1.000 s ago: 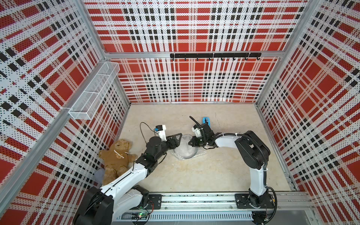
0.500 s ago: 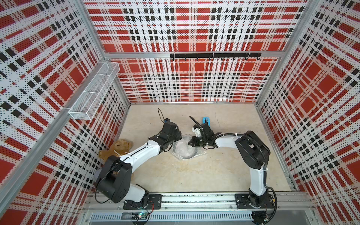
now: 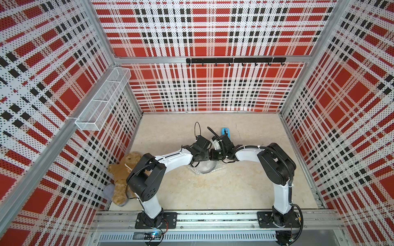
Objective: Wrap dinner plates in bubble wrap
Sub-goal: Wrap the plate in the bubble wrap.
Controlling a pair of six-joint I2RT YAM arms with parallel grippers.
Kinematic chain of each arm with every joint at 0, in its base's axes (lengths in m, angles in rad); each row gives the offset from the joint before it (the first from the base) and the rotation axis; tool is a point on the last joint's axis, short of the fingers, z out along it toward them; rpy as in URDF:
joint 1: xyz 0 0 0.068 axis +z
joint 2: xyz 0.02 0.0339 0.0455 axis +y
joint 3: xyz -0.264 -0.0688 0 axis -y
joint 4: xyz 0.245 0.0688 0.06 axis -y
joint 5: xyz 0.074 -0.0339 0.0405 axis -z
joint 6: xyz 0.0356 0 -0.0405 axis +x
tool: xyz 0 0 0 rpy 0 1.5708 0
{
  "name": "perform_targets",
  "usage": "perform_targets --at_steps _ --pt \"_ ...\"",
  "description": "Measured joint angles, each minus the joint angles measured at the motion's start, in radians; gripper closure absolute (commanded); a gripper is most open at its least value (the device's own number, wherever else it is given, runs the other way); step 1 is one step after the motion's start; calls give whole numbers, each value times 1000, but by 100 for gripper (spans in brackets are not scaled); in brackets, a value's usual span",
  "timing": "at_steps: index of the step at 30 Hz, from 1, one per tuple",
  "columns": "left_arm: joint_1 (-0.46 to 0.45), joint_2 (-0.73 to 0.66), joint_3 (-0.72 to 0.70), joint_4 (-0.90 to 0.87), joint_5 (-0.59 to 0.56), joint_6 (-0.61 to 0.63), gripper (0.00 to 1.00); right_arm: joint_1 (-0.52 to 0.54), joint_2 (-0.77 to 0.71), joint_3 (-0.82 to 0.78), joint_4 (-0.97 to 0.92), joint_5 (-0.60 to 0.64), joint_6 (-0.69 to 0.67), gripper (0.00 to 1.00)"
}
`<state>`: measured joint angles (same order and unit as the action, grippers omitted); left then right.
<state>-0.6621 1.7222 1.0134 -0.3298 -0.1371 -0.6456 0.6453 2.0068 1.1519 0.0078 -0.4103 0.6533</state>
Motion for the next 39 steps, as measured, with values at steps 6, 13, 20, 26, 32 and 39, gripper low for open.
perform_targets --at_steps 6,13,20,26,32,39 --pt "-11 -24 -116 78 11 -24 73 0 -1 0 -3 5 3 100" --pt "-29 -21 -130 145 29 -30 67 0 -1 0 -6 5 8 100" --pt "-66 2 -99 122 -4 -13 68 0 -9 -9 -6 -3 23 100" --pt "-132 66 -26 53 -116 50 80 -13 -16 -9 -21 -6 39 95" --pt "-142 86 -28 102 -135 79 83 -57 -38 2 -89 3 26 95" --pt "-137 93 -72 244 -78 79 83 -97 -72 18 -191 34 -40 76"
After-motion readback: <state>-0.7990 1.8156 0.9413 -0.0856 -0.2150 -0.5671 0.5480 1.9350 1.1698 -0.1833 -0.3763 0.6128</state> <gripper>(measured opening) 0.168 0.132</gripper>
